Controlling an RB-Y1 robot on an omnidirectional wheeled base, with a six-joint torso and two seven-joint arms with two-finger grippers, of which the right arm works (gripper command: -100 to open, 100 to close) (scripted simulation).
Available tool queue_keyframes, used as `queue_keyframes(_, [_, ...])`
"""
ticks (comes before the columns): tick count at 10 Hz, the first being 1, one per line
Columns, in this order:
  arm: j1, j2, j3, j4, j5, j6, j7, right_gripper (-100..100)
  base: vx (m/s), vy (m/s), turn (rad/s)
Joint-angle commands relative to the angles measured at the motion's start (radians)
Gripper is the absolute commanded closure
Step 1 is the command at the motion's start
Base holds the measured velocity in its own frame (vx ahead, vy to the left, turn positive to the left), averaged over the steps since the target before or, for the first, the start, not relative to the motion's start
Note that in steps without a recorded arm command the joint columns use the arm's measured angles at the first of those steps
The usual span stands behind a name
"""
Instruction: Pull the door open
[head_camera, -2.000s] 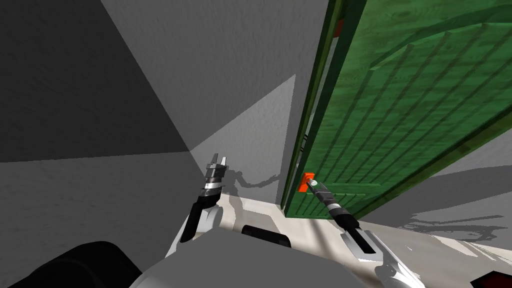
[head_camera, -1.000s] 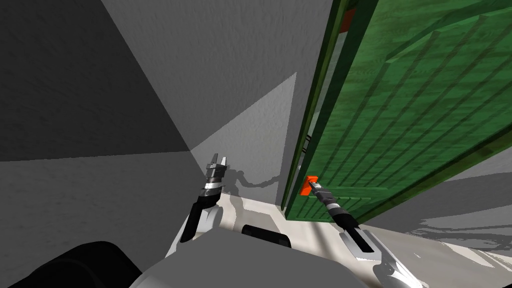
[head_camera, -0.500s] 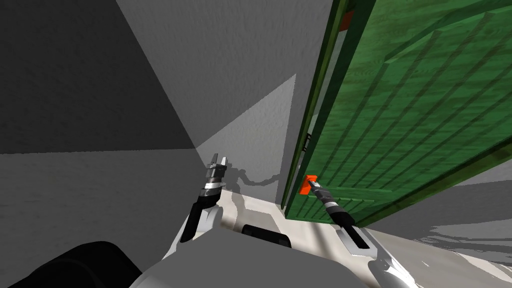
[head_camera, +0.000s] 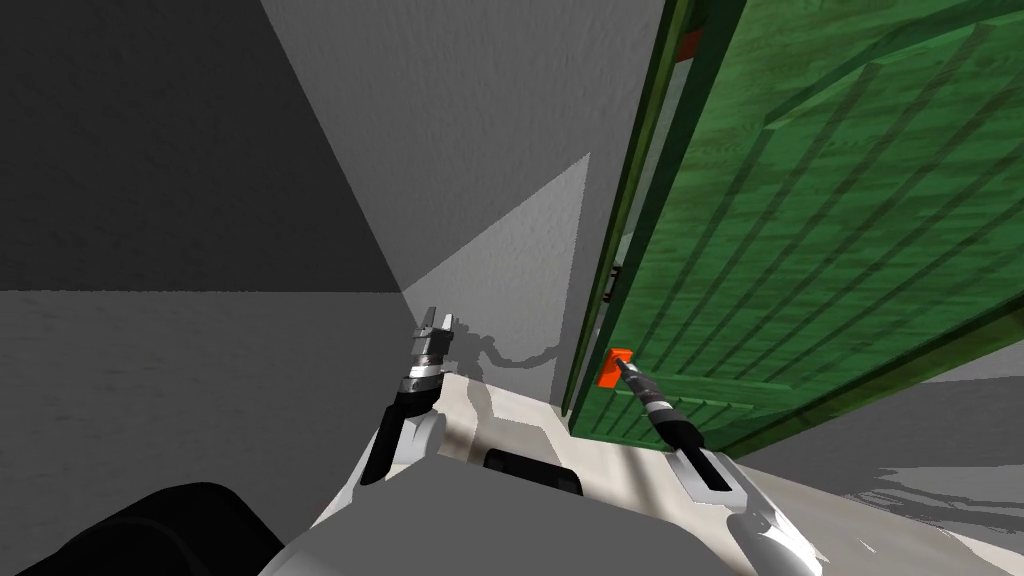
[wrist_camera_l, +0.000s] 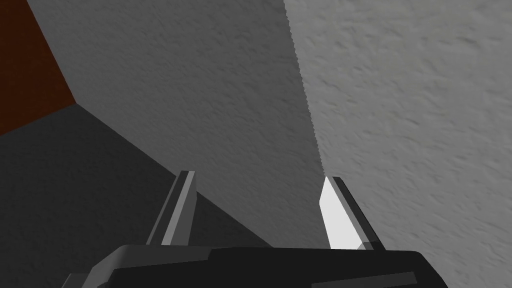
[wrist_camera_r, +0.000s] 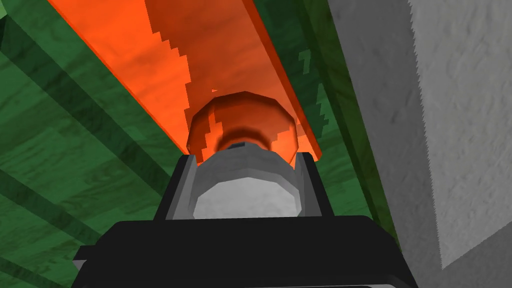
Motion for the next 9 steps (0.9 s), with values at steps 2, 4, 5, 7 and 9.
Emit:
queue_keyframes(2, [-0.014,-0.005,-0.004,0.011,-0.034,0.005,-0.059,100,-0.063,-0.049,0.078])
queue_keyframes(4, [-0.027,-0.001,0.004,0.02,-0.078,0.011,-0.121,100,-0.064,-0.049,0.091])
queue_keyframes(5, [-0.027,-0.001,0.004,0.02,-0.078,0.011,-0.133,100,-0.052,-0.045,0.056])
queue_keyframes(7, [-0.04,0.002,0.012,0.03,-0.125,0.018,-0.196,100,-0.074,-0.068,0.097])
queue_keyframes(9, [-0.047,0.004,0.016,0.036,-0.15,0.022,-0.244,100,-0.055,-0.049,0.072])
